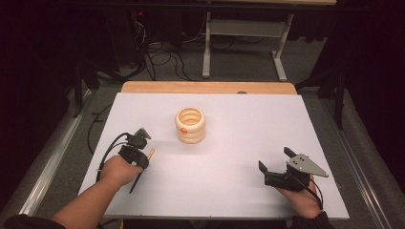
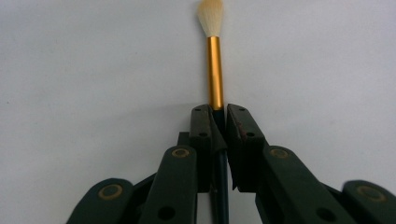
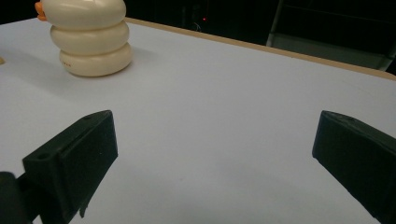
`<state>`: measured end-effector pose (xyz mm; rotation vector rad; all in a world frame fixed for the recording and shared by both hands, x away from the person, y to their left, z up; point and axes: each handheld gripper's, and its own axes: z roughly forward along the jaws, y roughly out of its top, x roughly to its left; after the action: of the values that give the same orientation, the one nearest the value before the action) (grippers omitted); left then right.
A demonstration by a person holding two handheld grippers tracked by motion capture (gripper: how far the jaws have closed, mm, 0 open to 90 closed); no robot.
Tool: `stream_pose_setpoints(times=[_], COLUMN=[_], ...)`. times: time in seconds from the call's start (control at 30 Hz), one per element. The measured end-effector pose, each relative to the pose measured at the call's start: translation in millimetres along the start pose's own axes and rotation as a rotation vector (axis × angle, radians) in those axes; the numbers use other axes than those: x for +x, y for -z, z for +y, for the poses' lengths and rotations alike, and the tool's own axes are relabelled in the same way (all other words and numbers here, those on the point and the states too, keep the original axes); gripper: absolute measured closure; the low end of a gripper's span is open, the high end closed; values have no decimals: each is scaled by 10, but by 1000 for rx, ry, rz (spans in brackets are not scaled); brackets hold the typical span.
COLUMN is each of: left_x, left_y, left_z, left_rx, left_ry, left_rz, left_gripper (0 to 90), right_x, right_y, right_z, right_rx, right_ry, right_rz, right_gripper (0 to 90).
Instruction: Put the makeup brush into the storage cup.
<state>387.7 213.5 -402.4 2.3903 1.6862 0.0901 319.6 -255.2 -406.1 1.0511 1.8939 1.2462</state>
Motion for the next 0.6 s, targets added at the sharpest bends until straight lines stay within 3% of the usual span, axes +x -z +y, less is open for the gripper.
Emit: stream_pose_setpoints(times=[0.3, 0.6], left_x=[-23, 20], left_y=[1, 9], left_z=[-24, -20], left_rx=[-20, -18], left_ry=[-38, -26], left_rz=[16, -13], left_gripper=[833, 838], right_x=[-2, -6], right_y=[-1, 1], right_z=[1, -7], right_rx=[1, 3], right_ry=[2, -4], right_rz=[-3, -5], right_gripper=[12, 12])
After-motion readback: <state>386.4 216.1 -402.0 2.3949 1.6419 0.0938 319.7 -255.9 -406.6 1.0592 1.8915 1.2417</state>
